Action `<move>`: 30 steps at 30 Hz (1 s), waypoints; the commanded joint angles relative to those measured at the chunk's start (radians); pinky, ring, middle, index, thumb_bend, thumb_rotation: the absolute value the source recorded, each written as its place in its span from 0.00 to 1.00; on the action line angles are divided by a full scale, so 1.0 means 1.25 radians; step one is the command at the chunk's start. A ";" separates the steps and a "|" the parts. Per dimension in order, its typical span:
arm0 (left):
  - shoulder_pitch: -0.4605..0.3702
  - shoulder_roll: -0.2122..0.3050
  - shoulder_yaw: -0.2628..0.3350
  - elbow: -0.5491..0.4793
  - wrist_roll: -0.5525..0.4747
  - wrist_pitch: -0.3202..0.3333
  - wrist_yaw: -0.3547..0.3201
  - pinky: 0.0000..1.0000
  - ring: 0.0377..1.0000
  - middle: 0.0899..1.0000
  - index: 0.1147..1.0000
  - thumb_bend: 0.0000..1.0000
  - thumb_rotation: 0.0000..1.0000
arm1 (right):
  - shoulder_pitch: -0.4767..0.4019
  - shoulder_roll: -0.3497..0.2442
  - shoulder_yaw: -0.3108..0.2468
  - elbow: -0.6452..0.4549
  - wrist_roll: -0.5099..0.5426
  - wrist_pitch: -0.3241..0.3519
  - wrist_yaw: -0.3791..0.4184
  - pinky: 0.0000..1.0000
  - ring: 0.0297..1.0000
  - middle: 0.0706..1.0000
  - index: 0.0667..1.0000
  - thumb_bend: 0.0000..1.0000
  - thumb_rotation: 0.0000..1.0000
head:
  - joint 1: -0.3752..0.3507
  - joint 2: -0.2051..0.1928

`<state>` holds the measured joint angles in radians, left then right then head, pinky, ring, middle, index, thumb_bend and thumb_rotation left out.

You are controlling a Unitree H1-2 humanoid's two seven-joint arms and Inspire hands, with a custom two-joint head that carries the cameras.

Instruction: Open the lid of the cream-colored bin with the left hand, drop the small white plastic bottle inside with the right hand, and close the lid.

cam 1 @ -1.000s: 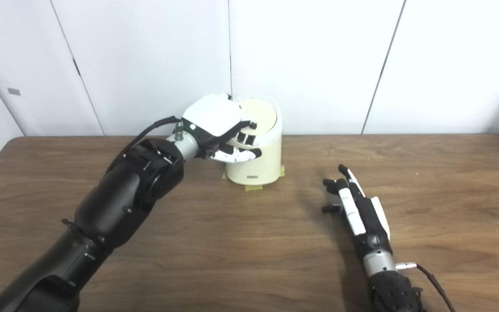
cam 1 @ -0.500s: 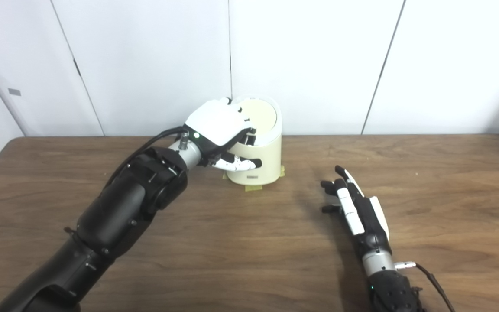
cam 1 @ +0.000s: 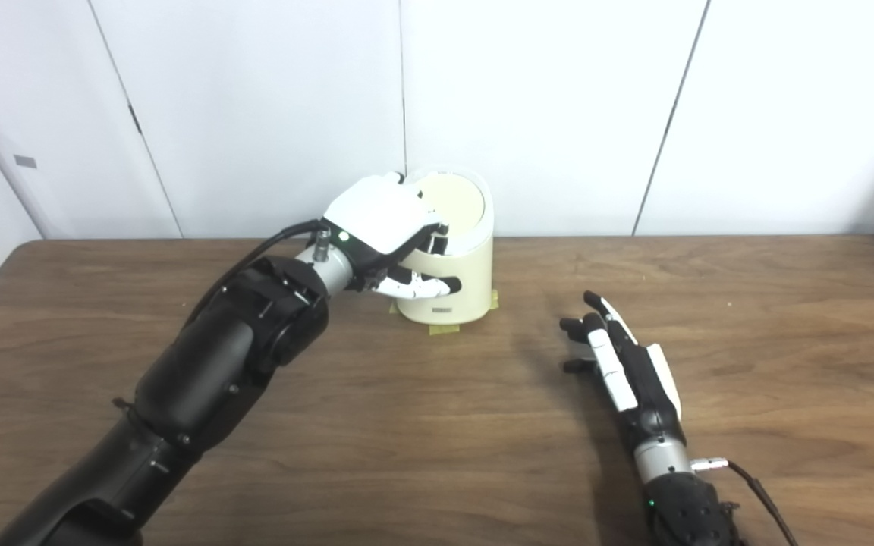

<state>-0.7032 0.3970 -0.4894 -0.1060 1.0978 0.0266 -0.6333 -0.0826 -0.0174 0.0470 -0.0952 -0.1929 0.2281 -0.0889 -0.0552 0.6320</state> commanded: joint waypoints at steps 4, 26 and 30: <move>0.021 0.011 0.059 -0.086 -0.028 0.034 -0.035 0.95 0.91 0.84 0.79 0.48 0.78 | -0.003 -0.008 -0.002 -0.021 -0.011 0.020 0.005 0.71 0.80 0.74 0.89 0.54 0.97 | 0.000 0.003; 0.271 -0.096 0.329 -0.324 -0.152 0.114 0.133 0.73 0.82 0.80 0.78 0.40 0.39 | -0.004 -0.023 -0.002 -0.028 0.002 0.023 0.026 0.66 0.78 0.75 0.87 0.52 0.97 | 0.005 -0.001; 0.344 -0.148 0.387 -0.335 -0.235 0.202 0.134 0.73 0.83 0.83 0.79 0.37 0.41 | -0.003 -0.027 -0.004 -0.042 0.012 0.022 0.037 0.65 0.77 0.75 0.84 0.52 0.96 | 0.008 -0.003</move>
<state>-0.2671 0.2268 -0.0202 -0.4961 0.8426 0.2515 -0.4956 -0.0814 -0.0404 0.0466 -0.1261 -0.1809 0.2552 -0.0497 -0.0445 0.6274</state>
